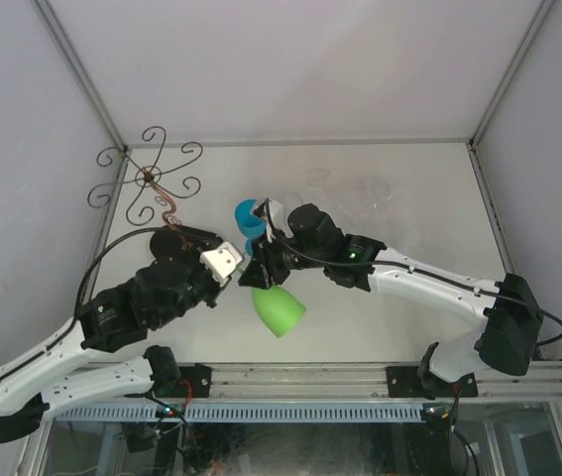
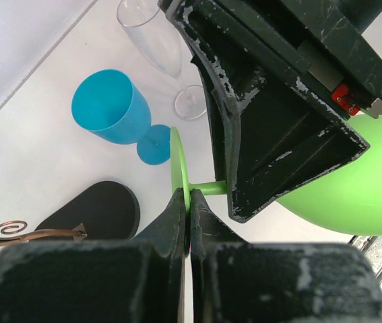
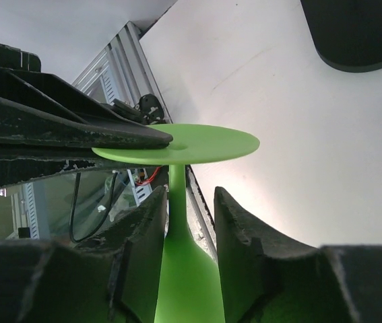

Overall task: Place the wine glass upside down on the wine glass rack
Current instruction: Turn the wine glass upside down at the wine rack.

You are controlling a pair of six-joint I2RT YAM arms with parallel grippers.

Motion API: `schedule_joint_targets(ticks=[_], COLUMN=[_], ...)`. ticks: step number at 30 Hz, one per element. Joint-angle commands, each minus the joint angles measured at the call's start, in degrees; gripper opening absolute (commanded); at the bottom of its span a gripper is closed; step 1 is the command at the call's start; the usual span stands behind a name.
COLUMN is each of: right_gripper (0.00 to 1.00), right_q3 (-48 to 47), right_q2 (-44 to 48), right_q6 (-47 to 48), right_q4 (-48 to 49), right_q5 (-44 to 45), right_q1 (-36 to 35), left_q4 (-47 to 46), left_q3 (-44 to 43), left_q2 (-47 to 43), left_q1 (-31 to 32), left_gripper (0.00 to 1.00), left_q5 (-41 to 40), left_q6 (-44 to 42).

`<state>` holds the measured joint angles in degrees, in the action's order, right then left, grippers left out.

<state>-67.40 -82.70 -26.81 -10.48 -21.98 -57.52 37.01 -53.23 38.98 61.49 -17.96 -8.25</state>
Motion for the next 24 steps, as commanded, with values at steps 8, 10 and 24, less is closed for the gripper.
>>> schedule_joint_targets(ticks=[8,10,24], right_gripper=[0.40,0.42,0.57], right_q3=[-2.6,-2.6,-2.6], right_q2=[2.2,2.8,3.1], right_q6=[1.1,1.2,1.7], right_q4=[-0.3,-1.1,-3.0], right_q5=[0.7,0.9,1.8], right_q1=[-0.4,-0.4,-0.5], left_q4=[-1.7,-1.5,-1.2], left_q3=[1.1,1.0,1.1], left_q2=[0.4,0.6,1.1], left_q1=[0.1,0.1,0.1], left_gripper=[0.00,0.00,0.00], left_q5=[0.0,-0.2,-0.5], left_q6=[-1.0,-1.0,-1.1])
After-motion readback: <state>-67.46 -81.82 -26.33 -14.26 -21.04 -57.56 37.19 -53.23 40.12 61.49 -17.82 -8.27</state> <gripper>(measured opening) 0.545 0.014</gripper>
